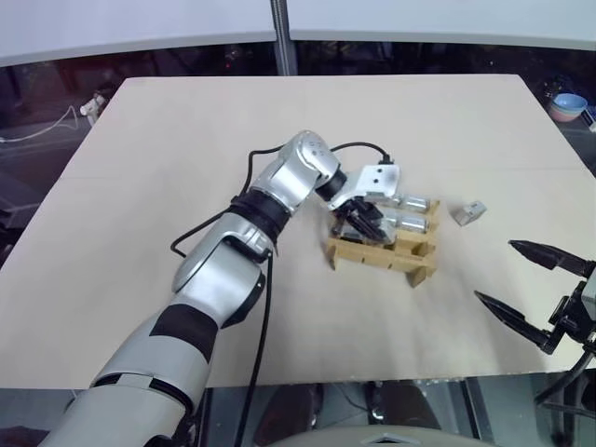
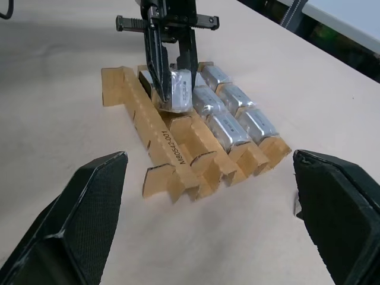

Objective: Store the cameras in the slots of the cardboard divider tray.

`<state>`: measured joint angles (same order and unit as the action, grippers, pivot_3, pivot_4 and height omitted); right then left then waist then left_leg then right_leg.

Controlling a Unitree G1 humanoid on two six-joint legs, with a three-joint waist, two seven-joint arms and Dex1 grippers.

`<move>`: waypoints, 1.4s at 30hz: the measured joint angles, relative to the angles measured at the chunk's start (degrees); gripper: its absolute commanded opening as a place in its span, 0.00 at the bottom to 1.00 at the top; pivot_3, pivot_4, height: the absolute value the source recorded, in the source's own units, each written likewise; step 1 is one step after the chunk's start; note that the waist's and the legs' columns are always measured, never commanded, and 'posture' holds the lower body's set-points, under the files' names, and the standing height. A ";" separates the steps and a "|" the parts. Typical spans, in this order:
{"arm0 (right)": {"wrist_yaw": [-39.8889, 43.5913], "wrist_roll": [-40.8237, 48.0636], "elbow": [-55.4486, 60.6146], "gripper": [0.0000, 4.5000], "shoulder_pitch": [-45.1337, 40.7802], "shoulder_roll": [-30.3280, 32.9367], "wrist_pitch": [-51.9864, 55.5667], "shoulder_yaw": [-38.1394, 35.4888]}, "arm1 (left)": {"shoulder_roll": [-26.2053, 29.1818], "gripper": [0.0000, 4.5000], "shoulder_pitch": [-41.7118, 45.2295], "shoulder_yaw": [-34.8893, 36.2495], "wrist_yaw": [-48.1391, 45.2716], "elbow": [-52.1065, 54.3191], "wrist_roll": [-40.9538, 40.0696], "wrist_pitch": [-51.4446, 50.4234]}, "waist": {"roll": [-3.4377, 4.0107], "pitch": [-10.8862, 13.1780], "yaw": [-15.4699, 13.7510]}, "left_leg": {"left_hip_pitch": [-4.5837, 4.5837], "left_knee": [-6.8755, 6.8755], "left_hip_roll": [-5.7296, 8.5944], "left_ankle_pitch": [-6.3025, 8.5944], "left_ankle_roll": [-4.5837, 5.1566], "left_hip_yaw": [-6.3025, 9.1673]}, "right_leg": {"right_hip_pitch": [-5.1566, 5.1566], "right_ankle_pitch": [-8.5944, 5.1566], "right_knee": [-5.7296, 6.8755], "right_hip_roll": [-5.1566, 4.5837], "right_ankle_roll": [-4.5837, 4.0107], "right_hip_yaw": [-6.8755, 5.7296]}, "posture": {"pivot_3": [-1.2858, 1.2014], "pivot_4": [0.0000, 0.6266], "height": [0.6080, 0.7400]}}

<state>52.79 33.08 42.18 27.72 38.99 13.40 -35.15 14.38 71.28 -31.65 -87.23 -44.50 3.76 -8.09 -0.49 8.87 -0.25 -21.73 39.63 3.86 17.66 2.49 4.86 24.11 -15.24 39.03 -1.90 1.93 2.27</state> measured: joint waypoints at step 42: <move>-21.28 -8.66 -14.61 1.00 -22.79 -0.18 17.48 14.33 | 10.17 0.99 -32.23 29.87 12.81 49.70 -25.68 -26.29 | 0.13 -0.05 0.78 | -0.04 0.49 -0.02 0.14 0.19 0.19 | -0.22 0.04 -0.03 -0.07 0.06 -0.15 | 0.52 0.24 1.00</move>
<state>31.51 24.42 27.57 4.92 38.81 30.88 -20.81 24.55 39.05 -1.78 -74.42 5.21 -21.92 -34.38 -0.36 8.81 0.53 -21.76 40.12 3.83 17.80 2.67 5.05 23.88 -15.20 39.00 -1.97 1.99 2.12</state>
